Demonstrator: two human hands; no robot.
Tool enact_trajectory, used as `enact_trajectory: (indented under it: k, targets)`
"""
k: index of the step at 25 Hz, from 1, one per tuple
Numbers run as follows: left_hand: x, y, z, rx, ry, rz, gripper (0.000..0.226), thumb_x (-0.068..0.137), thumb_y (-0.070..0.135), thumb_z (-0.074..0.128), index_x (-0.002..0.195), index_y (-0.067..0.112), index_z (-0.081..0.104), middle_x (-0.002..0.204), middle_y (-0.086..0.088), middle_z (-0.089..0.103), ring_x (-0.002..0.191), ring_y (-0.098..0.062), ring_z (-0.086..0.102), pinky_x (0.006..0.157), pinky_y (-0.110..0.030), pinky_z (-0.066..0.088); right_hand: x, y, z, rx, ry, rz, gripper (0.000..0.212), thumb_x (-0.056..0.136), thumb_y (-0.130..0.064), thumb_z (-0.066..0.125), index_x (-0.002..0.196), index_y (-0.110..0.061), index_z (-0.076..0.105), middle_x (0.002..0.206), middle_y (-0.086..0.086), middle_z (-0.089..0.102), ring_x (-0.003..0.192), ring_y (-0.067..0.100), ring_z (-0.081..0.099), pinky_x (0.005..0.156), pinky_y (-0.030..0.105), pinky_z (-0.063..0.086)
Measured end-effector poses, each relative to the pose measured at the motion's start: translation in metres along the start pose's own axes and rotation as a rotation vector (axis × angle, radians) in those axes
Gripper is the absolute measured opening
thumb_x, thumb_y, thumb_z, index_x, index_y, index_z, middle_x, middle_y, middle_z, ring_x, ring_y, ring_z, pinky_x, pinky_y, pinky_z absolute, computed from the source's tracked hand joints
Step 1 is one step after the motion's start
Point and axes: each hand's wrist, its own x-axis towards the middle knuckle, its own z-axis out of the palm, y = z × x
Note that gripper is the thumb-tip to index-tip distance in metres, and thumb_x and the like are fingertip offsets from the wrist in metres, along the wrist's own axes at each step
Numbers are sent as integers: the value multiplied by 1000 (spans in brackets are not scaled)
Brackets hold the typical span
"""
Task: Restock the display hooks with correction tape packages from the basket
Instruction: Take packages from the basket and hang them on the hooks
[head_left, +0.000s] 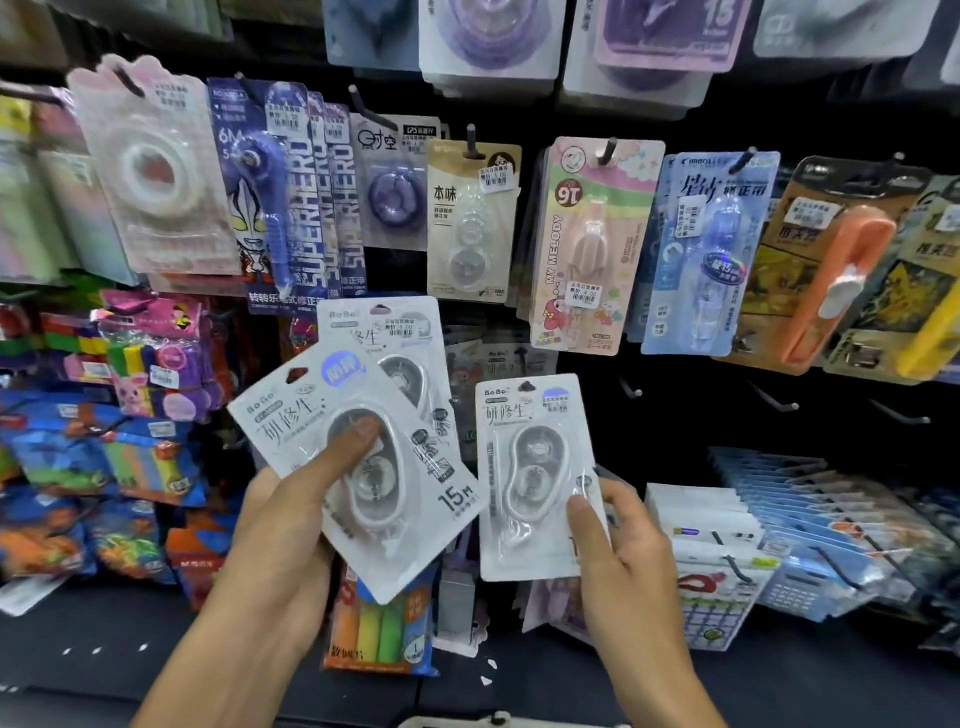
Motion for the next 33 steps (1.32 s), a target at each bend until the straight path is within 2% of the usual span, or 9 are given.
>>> enact_trajectory:
  k: [4,7,10,13,16,19,23,28,33]
  targets:
    - [-4,-7,7,60,-22,-12,48,71,28,80,118,21,73,109,1,79,96,-20,77,75,-36,56,36,-6,17,-55,110,119,3,99,-34,58,100,-31,59,92,3,67,65,18,56,57,35,47]
    - [-4,-13,9,92,-12,-39,47,67,28,81,114,21,75,106,0,80,93,-20,77,79,-39,55,55,-5,17,267,-15,329,35,98,-16,64,130,-15,48,89,10,62,61,17,52,43,28,43]
    - [0,-14,6,123,-41,-70,48,65,30,83,111,20,76,106,-2,80,93,-22,77,80,-40,55,62,-2,20,295,-36,438,63,97,-20,67,150,-24,34,109,6,67,89,22,68,67,36,60]
    - [2,-16,8,151,-136,-130,50,59,31,85,107,17,78,105,-7,80,92,-27,78,73,-37,60,47,2,28,364,-247,285,44,89,-41,71,128,-25,62,107,4,77,88,23,71,70,34,56]
    - [1,-15,11,188,-232,-185,43,61,33,83,101,19,81,104,-8,80,90,-27,78,75,-38,59,43,-1,30,435,-211,267,33,86,-12,72,118,-20,64,96,8,78,74,22,70,64,36,52]
    - [0,-11,9,220,-314,-213,35,66,32,81,101,23,81,106,-9,79,91,-27,78,74,-38,60,44,-7,21,517,-310,315,25,94,-2,61,117,-10,68,105,17,76,87,29,73,75,42,59]
    - [12,2,-8,175,-221,-93,35,61,27,82,95,18,82,103,-9,80,84,-25,79,59,-29,61,34,-14,-2,240,-232,103,17,101,-7,55,116,-13,63,93,7,79,78,19,76,59,24,57]
    - [34,5,-18,171,-141,51,40,73,21,74,112,23,74,112,1,78,97,-19,77,76,-35,60,31,-10,-19,-172,-96,-68,15,104,-21,52,114,-30,58,80,-1,75,56,10,63,51,20,43]
    - [37,-17,4,204,-242,25,49,72,22,78,120,21,70,115,0,78,104,-21,75,86,-39,57,55,-3,10,-449,55,-95,16,101,-27,55,116,-29,54,83,-7,69,77,17,65,64,36,49]
